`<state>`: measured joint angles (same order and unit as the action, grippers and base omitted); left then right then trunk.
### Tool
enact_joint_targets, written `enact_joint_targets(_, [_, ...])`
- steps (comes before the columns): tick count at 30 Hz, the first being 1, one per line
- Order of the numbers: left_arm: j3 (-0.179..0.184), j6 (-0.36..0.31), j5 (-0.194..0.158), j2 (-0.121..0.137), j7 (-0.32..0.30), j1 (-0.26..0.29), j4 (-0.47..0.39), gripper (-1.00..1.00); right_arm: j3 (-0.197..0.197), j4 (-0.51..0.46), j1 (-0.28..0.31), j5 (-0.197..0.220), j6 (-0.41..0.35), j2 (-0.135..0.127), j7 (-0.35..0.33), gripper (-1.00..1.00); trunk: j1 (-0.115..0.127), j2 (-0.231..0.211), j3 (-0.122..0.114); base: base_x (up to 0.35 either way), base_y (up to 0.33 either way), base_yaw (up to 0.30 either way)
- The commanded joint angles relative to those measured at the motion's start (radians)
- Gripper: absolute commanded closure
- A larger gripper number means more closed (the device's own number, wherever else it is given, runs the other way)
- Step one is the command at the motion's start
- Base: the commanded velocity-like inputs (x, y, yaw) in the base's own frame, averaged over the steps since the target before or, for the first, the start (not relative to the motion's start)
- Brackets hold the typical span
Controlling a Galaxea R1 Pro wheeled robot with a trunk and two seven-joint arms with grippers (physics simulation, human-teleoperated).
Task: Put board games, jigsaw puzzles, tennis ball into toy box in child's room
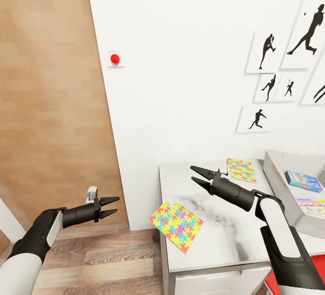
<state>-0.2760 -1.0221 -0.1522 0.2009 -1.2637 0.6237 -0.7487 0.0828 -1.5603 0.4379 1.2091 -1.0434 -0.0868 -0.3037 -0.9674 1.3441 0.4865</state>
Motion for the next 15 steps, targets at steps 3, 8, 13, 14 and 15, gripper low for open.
enact_joint_targets(3, [0.000, -0.008, -0.001, 0.000, -0.005, 0.001, 0.000, -1.00, 0.002, 0.000, 0.001, -0.010, -0.004, -0.002, -0.011, -1.00, -0.012, 0.022, 0.011, 0.000, 0.000, 0.000])
enact_joint_targets(8, [0.000, -0.011, -0.001, 0.000, -0.007, 0.001, 0.000, -1.00, 0.002, 0.000, 0.001, -0.010, -0.004, -0.004, -0.010, -1.00, -0.031, 0.057, 0.026, 0.000, 0.000, 0.000])
enact_joint_targets(13, [0.000, -0.020, -0.002, -0.001, -0.009, 0.001, 0.000, -1.00, 0.003, 0.002, 0.001, -0.010, -0.004, -0.001, -0.009, -1.00, -0.050, 0.092, 0.042, 0.000, 0.000, 0.000])
enact_joint_targets(14, [0.000, -0.021, -0.002, -0.002, -0.009, 0.001, 0.000, -1.00, 0.003, 0.002, 0.001, -0.010, -0.004, -0.001, -0.009, -1.00, -0.054, 0.099, 0.045, 0.000, 0.000, 0.000])
enact_joint_targets(15, [0.000, -0.021, -0.002, -0.002, -0.009, 0.001, 0.000, -1.00, 0.003, 0.002, 0.001, -0.010, -0.004, -0.001, -0.009, -1.00, -0.058, 0.106, 0.048, 0.000, 0.000, 0.000])
